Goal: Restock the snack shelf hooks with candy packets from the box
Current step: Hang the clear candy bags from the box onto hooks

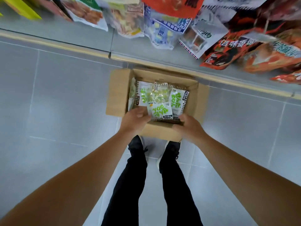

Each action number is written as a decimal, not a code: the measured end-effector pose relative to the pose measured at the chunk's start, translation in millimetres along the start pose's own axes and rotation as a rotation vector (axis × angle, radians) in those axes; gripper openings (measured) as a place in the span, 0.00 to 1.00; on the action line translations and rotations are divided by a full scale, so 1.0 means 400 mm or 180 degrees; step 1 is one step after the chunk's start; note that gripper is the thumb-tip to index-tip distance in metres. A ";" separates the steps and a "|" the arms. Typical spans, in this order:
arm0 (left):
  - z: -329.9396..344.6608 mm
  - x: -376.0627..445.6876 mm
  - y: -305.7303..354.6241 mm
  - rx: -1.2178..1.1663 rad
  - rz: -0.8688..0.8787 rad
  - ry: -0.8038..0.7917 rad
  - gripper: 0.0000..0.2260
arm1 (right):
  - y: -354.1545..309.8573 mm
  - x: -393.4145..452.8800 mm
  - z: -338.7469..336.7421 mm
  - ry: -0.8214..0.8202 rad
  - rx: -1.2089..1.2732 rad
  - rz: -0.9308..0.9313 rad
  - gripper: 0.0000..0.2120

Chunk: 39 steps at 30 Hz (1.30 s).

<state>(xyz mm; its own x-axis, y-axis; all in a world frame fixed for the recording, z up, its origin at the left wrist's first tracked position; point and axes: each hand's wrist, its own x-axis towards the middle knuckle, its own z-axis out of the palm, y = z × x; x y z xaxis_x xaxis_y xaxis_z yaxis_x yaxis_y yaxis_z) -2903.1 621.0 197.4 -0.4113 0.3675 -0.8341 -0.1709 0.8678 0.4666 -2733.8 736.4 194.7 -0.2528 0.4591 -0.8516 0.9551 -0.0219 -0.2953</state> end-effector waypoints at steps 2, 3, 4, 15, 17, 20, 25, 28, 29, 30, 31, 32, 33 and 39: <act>0.041 0.087 -0.051 -0.0036 -0.0131 0.0001 0.23 | 0.035 0.100 0.041 -0.0063 0.0098 0.0062 0.28; 0.069 0.142 -0.080 -0.0069 -0.0233 0.0000 0.24 | 0.056 0.162 0.067 -0.0097 0.0131 0.0094 0.27; 0.090 0.188 -0.102 -0.0089 -0.0267 -0.0009 0.24 | 0.070 0.211 0.087 -0.0100 0.0178 0.0115 0.27; 0.290 0.685 -0.317 -0.0352 -0.0706 0.0044 0.11 | 0.235 0.708 0.256 0.0339 0.0291 0.0272 0.28; 0.308 0.740 -0.334 -0.0344 -0.0773 0.0096 0.12 | 0.248 0.770 0.268 0.0535 0.0379 0.0271 0.28; 0.332 0.819 -0.358 -0.0508 -0.0875 0.0076 0.13 | 0.256 0.831 0.286 0.0591 0.0610 0.0114 0.25; 0.371 0.868 -0.383 -0.0954 -0.1191 -0.0100 0.23 | 0.251 0.883 0.306 0.0583 0.0766 0.0051 0.15; 0.365 0.838 -0.367 -0.1278 -0.1172 -0.0098 0.17 | 0.245 0.874 0.292 0.0652 0.0846 0.0200 0.08; 0.357 0.822 -0.360 -0.1367 -0.1118 -0.0100 0.14 | 0.241 0.863 0.283 0.0619 0.0846 0.0205 0.06; 0.343 0.794 -0.347 -0.1418 -0.1074 -0.0108 0.12 | 0.233 0.839 0.268 0.0558 0.0840 0.0196 0.06; 0.330 0.769 -0.335 -0.1438 -0.1040 -0.0127 0.11 | 0.223 0.811 0.252 0.0495 0.0847 0.0173 0.06; 0.319 0.746 -0.327 -0.1425 -0.0992 -0.0131 0.11 | 0.215 0.783 0.238 0.0458 0.0889 0.0132 0.06; 0.303 0.713 -0.310 -0.1374 -0.0933 -0.0115 0.11 | 0.206 0.743 0.220 0.0452 0.0939 0.0121 0.07; 0.188 0.459 -0.134 -0.0780 -0.0649 -0.0051 0.20 | 0.126 0.463 0.091 0.0476 0.1103 0.0201 0.14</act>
<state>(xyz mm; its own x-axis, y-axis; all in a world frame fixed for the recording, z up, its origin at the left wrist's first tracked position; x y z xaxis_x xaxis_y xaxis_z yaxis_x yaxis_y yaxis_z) -2902.1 667.0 -2.9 -0.3326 0.2014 -0.9213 -0.4597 0.8184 0.3448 -2738.2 788.1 6.3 -0.1455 0.5712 -0.8078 0.8528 -0.3415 -0.3951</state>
